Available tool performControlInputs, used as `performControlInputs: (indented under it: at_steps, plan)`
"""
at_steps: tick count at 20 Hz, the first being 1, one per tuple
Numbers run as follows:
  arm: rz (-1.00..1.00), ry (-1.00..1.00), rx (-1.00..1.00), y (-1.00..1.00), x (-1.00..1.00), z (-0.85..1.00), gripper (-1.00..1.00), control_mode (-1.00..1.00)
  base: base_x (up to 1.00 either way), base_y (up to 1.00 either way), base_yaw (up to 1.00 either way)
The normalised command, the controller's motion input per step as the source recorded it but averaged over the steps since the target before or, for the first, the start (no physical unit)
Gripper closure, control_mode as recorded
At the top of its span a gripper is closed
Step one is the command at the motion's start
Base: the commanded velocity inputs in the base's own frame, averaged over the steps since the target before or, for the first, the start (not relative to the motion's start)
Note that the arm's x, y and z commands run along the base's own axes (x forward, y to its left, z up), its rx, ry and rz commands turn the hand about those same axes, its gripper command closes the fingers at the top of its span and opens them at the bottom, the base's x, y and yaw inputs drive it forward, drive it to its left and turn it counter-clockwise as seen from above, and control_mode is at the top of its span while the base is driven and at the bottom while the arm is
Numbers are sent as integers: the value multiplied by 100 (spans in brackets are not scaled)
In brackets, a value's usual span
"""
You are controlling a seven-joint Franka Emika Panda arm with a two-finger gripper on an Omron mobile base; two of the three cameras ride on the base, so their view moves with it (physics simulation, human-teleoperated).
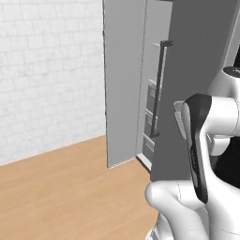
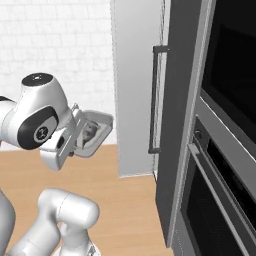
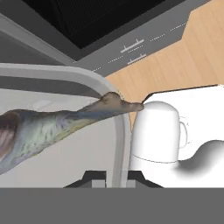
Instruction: Take the meat container that has the fish and place it on the second highest rack of the freezer. Then take the vegetable container that has the sweet potato and lime and place it on the highest rack of the freezer.
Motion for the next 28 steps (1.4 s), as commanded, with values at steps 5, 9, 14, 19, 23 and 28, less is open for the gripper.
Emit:
performControlInputs:
  at_steps: [5, 9, 14, 19, 23, 28]
  plan:
    - [0, 0, 0, 0, 0, 0, 100, 100, 42, 13, -12]
    - [0, 0, 0, 0, 0, 0, 100, 100, 50, 28, -17]
    - [0, 0, 0, 0, 0, 0, 100, 100, 63, 46, -16]
    - [0, 0, 0, 0, 0, 0, 100, 100, 69, 52, -8]
    - [0, 0, 0, 0, 0, 0, 100, 100, 43, 36, -15]
    - [0, 0, 0, 0, 0, 0, 100, 100, 34, 30, -24]
